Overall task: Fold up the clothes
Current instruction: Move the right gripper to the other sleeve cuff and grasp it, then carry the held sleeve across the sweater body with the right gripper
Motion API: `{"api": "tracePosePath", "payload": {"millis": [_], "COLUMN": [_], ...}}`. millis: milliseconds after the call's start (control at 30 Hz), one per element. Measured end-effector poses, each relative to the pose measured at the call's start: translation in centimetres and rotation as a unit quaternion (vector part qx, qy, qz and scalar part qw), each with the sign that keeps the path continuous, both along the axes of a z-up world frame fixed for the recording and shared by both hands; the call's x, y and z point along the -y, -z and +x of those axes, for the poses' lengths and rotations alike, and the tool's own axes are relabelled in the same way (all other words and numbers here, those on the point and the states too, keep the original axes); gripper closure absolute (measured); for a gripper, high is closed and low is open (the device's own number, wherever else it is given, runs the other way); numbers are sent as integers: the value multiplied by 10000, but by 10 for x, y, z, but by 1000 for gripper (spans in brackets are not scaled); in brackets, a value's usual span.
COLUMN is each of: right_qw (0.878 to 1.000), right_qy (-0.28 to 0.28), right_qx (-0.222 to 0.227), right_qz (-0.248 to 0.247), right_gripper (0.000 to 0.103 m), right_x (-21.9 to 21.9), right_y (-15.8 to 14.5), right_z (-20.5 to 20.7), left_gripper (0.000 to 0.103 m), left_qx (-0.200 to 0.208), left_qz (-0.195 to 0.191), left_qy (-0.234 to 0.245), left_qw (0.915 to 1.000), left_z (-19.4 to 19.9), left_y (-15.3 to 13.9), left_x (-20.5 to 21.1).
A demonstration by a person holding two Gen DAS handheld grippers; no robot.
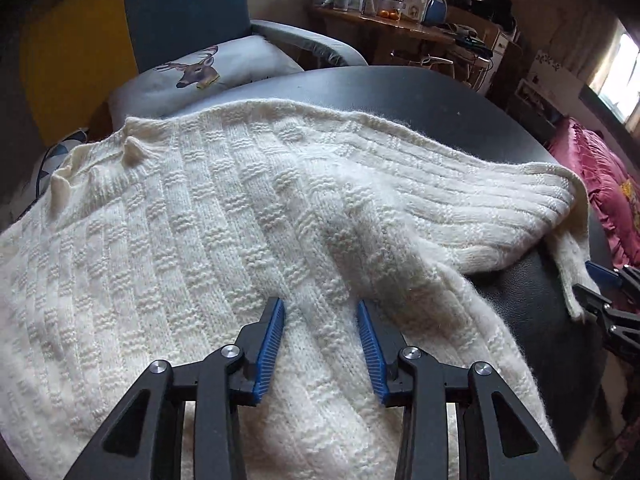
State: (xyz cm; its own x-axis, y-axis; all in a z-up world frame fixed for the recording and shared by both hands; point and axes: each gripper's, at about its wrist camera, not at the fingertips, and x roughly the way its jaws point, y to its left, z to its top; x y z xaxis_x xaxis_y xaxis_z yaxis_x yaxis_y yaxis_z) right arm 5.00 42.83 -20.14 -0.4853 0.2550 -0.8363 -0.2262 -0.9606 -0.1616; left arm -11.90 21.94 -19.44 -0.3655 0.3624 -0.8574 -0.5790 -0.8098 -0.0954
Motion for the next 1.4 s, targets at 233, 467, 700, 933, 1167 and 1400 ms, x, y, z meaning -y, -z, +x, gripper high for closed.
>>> {"api": "tracePosePath", "payload": {"millis": [233,467,700,933,1167,1400], "right_qw": [9926,9315,7993,7106,7681,8613], "right_qy": [754,1953,3073,4244,4585,4012], "right_qx": [482,-1374,-1827,-2326,-2604,-1916], "right_qz": [819,-2745,-4830,-5108,-3631,-2457], "right_gripper": [84,72,62,63,80,94], "right_x": [-72,-138,-129,-130,-146,-175], "right_y": [-18,-51,8,36,17,-29], "right_z": [7,74,111,116,81,30], "left_gripper": [64,64,63,63,63,63], "left_qx": [-38,-62,-80,-67,-43,72], "left_qz": [153,216,209,304,468,601], "left_qy": [62,61,126,145,100,190], "left_qw": [9999,9997,9997,9994,9988,9980], "left_z": [2,4,8,9,10,9], "left_y": [3,3,2,2,3,0], "left_x": [8,10,15,18,21,23]}}
